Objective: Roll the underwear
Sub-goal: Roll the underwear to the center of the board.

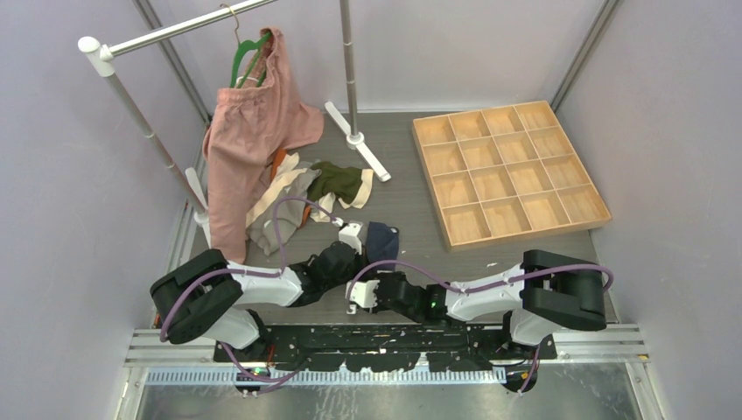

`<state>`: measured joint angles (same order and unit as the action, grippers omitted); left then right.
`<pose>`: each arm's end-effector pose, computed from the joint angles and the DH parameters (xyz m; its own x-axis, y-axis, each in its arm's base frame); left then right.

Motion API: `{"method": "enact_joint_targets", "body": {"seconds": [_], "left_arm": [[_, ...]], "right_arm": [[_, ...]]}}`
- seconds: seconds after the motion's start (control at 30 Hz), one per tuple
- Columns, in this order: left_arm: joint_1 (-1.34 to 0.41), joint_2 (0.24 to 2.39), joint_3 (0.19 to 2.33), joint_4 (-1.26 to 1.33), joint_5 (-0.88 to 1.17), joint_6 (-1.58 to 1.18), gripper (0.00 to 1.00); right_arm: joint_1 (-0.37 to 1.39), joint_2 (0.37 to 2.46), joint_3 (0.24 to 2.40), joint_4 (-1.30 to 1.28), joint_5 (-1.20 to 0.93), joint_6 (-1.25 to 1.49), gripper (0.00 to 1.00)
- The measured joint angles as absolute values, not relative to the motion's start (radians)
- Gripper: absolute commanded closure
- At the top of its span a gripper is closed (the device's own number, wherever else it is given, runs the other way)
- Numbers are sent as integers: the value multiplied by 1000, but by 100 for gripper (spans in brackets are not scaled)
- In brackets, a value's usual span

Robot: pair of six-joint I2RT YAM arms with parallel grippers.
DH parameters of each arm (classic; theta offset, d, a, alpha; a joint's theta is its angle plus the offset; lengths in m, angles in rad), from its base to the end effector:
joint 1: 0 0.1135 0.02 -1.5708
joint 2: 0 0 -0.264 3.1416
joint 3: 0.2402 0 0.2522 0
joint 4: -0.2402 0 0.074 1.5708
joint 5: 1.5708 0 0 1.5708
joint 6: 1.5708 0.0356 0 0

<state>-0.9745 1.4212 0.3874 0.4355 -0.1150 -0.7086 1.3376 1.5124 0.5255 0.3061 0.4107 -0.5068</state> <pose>0.1426 -0.2028 0.1332 -0.7404 -0.0602 -0.6694 0.3778 0.7864 -0.4887 0.0768 0.2619 0.1386 0.2710 -0.7848 -0.5574 -0.7878 0.1519 -0.5969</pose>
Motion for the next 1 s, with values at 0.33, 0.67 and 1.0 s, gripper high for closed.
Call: {"method": "enact_joint_targets", "body": {"seconds": [0.33, 0.67, 1.0], "left_arm": [[-965, 1390, 375, 413, -94, -727, 99], [-918, 1157, 362, 184, -96, -730, 92], [-907, 847, 362, -44, -184, -725, 97]], "right_arm": [[1339, 1514, 572, 194, 379, -403, 99], [1322, 1502, 620, 122, 284, -142, 99], [1274, 1446, 585, 136, 143, 84, 99]]}}
